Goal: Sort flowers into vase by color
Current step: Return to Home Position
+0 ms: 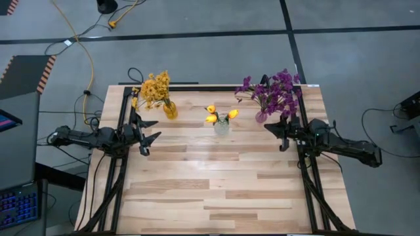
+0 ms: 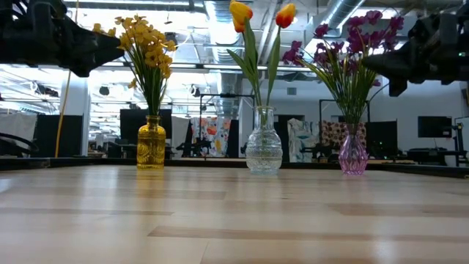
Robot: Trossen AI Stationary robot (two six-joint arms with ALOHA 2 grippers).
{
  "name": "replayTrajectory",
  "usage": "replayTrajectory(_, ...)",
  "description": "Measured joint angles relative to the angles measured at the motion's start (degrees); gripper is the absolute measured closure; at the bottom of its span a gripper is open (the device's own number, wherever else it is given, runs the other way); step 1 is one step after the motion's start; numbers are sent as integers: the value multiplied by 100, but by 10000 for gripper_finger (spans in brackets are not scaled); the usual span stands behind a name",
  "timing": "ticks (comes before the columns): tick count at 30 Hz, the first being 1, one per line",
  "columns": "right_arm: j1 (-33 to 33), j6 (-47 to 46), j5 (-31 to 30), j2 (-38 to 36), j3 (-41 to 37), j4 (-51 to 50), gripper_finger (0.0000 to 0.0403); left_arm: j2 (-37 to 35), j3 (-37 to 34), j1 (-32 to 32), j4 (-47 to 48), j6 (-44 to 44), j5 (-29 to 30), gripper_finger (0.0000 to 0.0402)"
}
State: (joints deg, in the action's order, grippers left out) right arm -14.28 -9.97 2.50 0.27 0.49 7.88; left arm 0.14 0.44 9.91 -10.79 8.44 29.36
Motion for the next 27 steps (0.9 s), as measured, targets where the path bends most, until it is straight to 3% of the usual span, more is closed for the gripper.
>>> replayTrajectory(11,-7,581,-724,9,-4,-567,380,0,-4,0,160,220,298,178)
replayTrajectory(16,-13,616,-746,52,-7,-572,380,6,-4,0,599,20,393,178)
replayTrajectory(27,-13,594,-758,52,-9,-616,378,11,-4,0,557,161,446,178)
